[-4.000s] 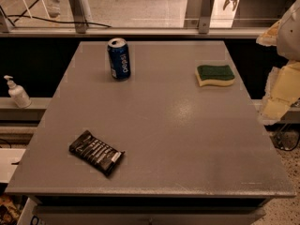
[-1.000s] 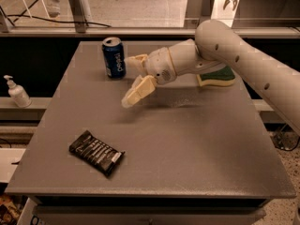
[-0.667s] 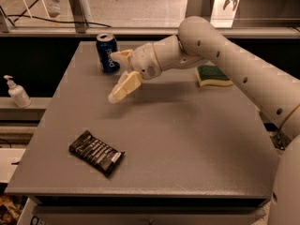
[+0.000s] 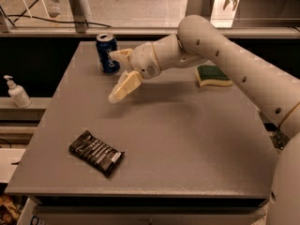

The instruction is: Move pepsi can near rxbar chocolate

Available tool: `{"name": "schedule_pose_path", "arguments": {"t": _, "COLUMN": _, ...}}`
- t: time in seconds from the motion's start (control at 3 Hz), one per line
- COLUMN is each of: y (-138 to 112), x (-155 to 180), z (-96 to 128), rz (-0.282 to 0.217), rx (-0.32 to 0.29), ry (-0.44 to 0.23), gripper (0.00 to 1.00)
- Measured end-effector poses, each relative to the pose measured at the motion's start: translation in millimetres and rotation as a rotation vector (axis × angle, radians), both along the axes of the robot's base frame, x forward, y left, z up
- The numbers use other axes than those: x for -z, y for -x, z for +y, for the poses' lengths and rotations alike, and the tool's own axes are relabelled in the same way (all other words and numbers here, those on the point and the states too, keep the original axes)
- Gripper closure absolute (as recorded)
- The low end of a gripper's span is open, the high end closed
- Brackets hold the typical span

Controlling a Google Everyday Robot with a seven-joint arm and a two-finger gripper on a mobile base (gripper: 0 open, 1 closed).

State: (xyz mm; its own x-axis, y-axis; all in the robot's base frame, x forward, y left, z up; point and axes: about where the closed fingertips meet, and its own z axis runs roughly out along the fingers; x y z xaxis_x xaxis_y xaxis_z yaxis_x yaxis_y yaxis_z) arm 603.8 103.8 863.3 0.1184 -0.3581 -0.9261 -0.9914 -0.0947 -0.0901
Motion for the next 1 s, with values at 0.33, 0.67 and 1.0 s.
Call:
{"name": "schedule_pose_path", "arguments": {"t": 0.33, "y": -9.8, "x": -7.7, "z": -5.9, "rz": -0.036, "rx": 0.015, "ry": 0.004, "gripper": 0.0}}
{"name": "schedule_pose_path", "arguments": {"t": 0.67, "y": -21.3, "x": -14.9, "z": -19.9, "rz": -0.064, "rx": 0.049, "ry": 0.018, "gripper": 0.0}}
{"name": "schedule_pose_path", "arguments": {"t": 1.0, "y": -31.1, "x": -14.1, "z": -33.3, "rz": -0.075, "rx": 0.079, "ry": 0.028, "gripper": 0.0}}
